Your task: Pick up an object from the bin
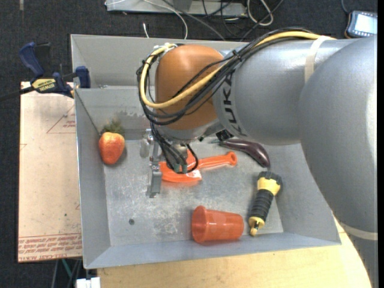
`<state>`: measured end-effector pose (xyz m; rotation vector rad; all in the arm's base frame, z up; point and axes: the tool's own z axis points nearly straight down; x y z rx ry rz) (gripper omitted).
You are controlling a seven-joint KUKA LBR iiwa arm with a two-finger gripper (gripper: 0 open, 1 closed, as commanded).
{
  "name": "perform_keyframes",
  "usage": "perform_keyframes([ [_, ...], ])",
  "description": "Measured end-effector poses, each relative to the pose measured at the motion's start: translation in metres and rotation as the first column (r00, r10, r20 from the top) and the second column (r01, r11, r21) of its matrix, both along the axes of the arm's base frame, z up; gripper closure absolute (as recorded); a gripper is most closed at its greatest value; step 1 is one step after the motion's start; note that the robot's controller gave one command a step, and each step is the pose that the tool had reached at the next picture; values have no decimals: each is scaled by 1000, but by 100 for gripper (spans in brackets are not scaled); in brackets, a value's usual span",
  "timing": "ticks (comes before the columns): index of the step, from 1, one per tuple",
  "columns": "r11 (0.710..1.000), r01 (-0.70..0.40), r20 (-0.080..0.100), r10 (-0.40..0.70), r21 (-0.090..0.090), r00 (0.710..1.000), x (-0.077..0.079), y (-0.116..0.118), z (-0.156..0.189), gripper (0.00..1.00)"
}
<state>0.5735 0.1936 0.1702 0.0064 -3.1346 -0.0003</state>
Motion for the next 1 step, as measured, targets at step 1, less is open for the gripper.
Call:
perform_keyframes([
  [1,1000,4,7,-4,1,1000,2,-1,5,0],
])
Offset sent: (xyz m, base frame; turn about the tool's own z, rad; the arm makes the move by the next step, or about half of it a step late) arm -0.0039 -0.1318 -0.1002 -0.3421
